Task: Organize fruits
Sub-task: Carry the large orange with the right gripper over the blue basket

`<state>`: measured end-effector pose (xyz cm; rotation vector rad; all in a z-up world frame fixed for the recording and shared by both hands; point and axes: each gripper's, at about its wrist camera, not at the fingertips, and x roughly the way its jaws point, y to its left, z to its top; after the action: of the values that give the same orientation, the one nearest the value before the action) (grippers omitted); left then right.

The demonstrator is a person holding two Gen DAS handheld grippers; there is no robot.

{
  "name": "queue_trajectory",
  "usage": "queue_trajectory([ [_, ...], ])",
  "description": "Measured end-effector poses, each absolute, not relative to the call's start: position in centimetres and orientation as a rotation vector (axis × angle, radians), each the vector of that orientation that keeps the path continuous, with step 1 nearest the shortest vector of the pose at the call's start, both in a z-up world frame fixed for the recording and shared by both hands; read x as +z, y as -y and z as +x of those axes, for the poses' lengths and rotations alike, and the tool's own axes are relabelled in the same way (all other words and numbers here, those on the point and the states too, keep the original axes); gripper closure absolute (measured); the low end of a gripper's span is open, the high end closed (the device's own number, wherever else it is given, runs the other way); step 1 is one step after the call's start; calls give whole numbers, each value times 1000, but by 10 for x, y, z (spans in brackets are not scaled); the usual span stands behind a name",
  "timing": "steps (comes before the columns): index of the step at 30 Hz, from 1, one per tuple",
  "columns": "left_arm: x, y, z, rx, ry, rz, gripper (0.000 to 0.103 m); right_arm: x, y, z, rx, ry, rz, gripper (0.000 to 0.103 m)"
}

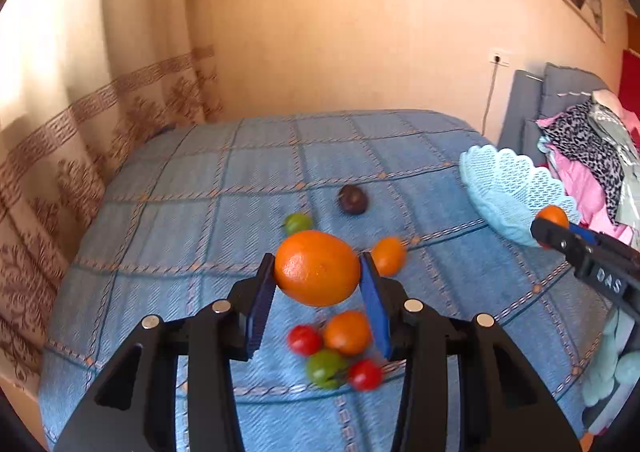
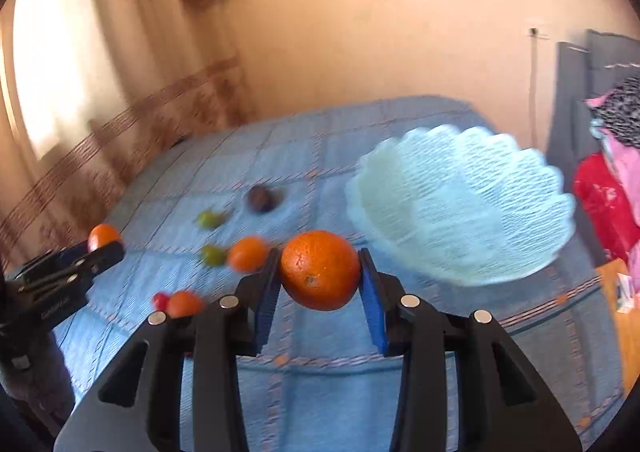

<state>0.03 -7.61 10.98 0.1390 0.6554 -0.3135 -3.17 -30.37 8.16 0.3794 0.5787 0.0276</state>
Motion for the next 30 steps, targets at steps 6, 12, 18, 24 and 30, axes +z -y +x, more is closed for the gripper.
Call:
queue_trajectory([
  [6, 118, 127, 0, -381, -623, 200, 61, 80, 357, -30, -96, -573, 411, 64],
  [12, 121, 175, 4, -440, -611, 246, 61, 70, 393, -22, -174, -600, 412, 64],
  [18, 120, 216, 12, -492, -625, 265, 61, 59, 410, -18, -186, -616, 437, 63],
  [24, 113, 242, 23, -518, -661, 269, 61, 57, 419, -24, -200, -581, 472, 44],
  [30, 109, 263, 31, -556, -691, 267, 60, 61, 434, -33, -247, -544, 512, 44],
])
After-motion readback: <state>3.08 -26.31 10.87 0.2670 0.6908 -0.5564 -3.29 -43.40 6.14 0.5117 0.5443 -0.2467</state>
